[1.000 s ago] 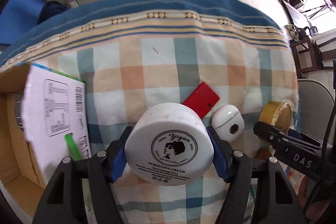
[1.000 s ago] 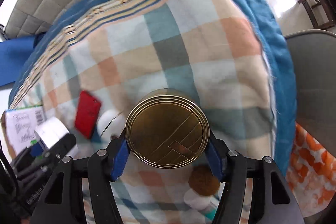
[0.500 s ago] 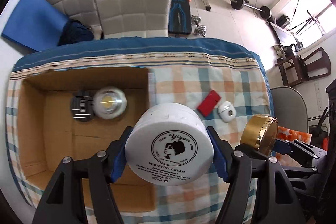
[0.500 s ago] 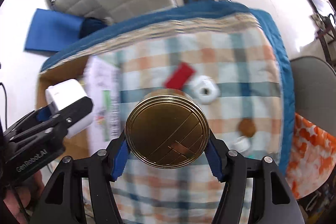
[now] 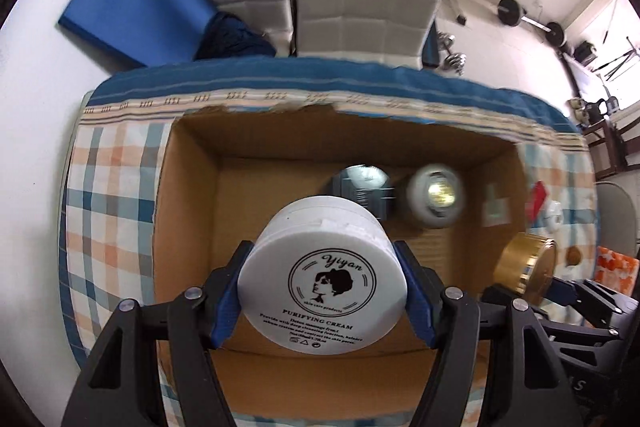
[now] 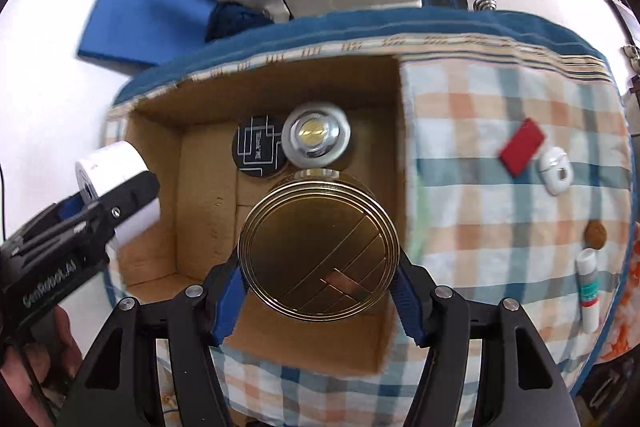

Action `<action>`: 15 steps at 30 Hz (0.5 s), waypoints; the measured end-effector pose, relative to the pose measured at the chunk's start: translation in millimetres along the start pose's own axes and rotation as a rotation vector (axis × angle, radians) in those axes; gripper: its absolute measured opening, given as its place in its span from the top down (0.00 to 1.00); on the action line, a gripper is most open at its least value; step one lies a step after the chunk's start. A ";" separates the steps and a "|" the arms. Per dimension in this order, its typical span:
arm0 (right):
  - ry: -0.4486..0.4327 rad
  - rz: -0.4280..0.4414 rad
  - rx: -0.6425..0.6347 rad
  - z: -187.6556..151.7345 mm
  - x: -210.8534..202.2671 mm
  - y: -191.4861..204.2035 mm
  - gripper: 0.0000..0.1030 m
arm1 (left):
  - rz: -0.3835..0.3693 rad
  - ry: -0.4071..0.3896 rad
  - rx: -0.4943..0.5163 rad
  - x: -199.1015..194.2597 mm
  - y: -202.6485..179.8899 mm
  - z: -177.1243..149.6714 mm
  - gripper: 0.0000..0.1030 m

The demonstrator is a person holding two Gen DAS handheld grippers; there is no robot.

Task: Organize rigid objects
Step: 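Carry the white jar and gold tin into the box and release both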

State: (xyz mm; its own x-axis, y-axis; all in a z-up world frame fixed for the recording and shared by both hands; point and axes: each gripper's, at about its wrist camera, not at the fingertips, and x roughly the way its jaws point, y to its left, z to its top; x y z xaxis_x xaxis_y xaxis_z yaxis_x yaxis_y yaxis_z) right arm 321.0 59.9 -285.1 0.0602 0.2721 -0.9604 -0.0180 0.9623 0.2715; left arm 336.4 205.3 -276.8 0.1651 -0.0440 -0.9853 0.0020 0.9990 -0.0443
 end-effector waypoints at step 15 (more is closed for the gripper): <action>0.098 -0.183 0.046 21.0 115.2 12.1 0.36 | -0.034 0.178 -0.016 122.2 33.1 23.6 0.36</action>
State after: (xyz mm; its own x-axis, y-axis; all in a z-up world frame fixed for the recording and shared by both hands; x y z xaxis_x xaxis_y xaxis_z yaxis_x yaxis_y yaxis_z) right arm 348.7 102.9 -391.2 -0.0389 0.0939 -0.9948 0.0303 0.9952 0.0928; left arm 380.0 233.1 -394.8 -0.0119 -0.0799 -0.9967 -0.0112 0.9967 -0.0798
